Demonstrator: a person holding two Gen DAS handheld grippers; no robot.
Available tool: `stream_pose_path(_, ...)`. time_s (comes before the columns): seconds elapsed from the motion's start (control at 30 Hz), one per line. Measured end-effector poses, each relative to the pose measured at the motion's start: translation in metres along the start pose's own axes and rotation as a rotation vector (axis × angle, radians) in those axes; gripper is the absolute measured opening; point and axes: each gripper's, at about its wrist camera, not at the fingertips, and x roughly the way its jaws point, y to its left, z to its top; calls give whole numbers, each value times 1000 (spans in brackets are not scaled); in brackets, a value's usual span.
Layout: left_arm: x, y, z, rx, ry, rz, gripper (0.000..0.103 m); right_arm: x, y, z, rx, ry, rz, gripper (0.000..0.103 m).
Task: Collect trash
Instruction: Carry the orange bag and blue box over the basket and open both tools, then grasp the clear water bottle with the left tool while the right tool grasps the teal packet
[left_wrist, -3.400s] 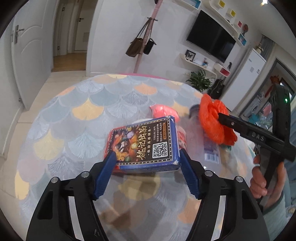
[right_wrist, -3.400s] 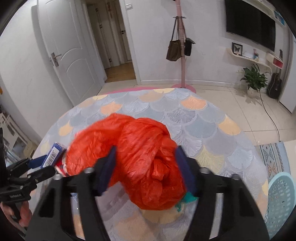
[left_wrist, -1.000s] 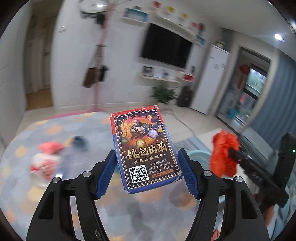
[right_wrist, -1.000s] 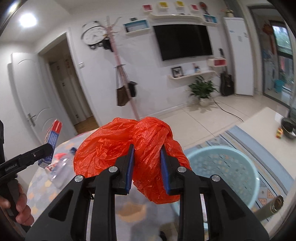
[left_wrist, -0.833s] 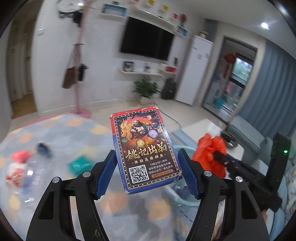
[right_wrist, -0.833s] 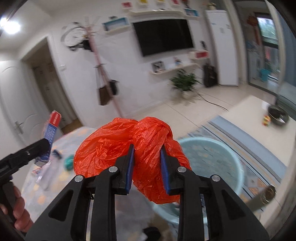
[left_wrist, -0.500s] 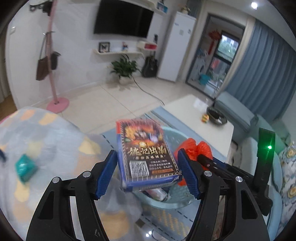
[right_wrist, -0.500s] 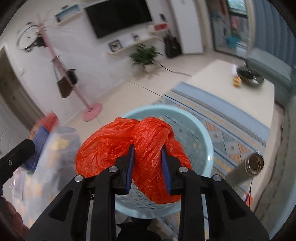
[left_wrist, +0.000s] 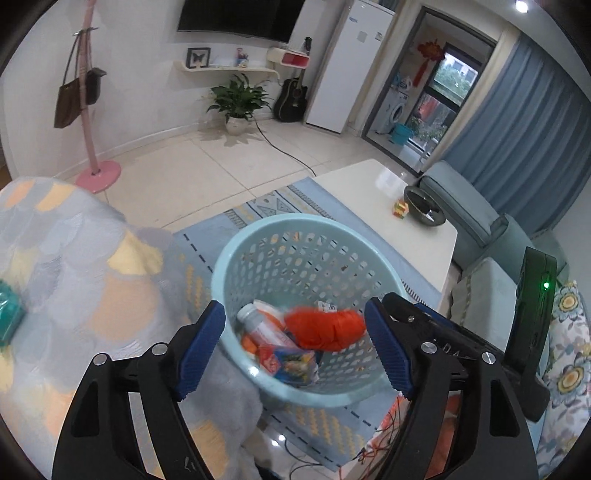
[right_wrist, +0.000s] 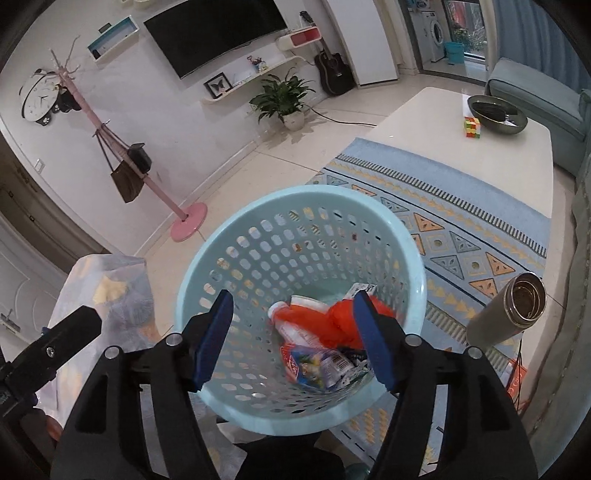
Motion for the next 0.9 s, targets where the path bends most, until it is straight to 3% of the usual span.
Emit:
stream_pose_path(0.2, -37, 19, -7, -39, -65, 14, 76, -19, 34, -6, -86, -29, 30, 64)
stream_pose_path(0.43, -107, 52, -21, -98, -195, 75, 76, -53, 107, -15, -265, -101, 96, 65)
stream_pose_path(0.7, -180, 126, -43, -204, -296, 268, 76, -58, 194, -34, -431, -98, 206, 66)
stream_pose_path(0.9, -209, 183, -54, -245, -288, 467, 76, -35, 264, -54, -570, -22, 230, 68)
